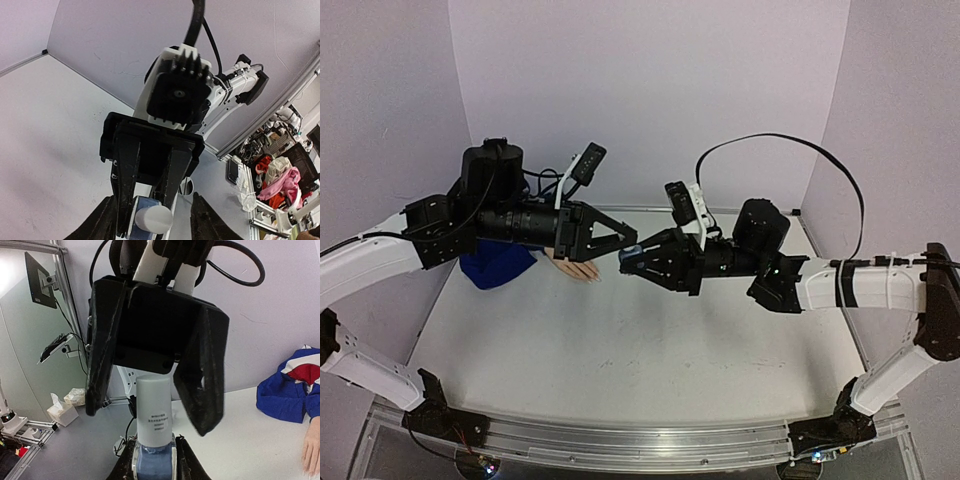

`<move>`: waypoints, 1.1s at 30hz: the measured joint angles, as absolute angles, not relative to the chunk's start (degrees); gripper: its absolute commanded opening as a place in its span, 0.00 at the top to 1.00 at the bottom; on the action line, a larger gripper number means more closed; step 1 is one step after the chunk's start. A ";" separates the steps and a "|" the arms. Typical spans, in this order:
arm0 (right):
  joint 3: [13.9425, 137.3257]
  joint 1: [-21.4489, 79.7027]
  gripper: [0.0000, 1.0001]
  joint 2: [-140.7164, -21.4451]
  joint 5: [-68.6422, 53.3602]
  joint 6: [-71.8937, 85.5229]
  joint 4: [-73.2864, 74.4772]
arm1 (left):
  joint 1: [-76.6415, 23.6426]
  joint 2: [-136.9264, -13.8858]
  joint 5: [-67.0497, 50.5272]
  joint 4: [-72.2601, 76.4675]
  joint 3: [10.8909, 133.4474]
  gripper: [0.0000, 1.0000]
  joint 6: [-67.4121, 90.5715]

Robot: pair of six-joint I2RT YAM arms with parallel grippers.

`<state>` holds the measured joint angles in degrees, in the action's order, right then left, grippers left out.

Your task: Paint the nails

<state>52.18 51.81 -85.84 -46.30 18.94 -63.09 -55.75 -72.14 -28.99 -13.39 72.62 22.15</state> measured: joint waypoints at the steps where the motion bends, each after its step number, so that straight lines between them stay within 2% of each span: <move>1: 52.18 51.81 1.00 -85.95 -46.33 19.40 -63.48 | -55.83 -72.14 -29.47 -13.37 72.60 0.59 22.02; 6: 52.18 51.79 1.00 -86.59 -46.35 20.73 -64.75 | -55.96 -72.27 -30.06 -12.97 72.23 0.72 21.34; 11: 52.03 51.77 1.00 -86.70 -46.02 20.99 -65.34 | -55.92 -72.93 -29.58 -12.82 72.23 0.90 20.78; 15: 51.20 51.68 1.00 -86.65 -41.89 19.40 -64.75 | -55.64 -73.63 -26.94 -12.69 72.23 1.00 20.40; 17: 51.20 52.16 1.00 -86.39 -35.40 17.04 -62.59 | -55.22 -74.22 -23.77 -12.71 72.27 1.00 20.34; 20: 52.90 58.33 1.00 -86.00 -8.19 12.84 -54.63 | -54.02 -75.77 -17.17 -13.45 72.40 1.00 20.34; 22: 53.84 61.19 1.00 -86.28 2.63 10.85 -51.86 | -53.93 -76.60 -14.81 -13.54 72.42 1.00 20.36; 25: 53.98 62.50 1.00 -86.30 9.26 8.43 -50.74 | -53.98 -78.28 -13.80 -13.43 73.47 0.99 20.45; 27: 54.08 62.48 1.00 -86.37 10.61 7.25 -50.65 | -53.98 -79.15 -13.34 -13.21 74.22 0.90 20.43; 33: 53.49 61.12 1.00 -86.37 7.49 5.10 -52.36 | -54.48 -79.18 -14.48 -13.08 74.48 0.37 20.21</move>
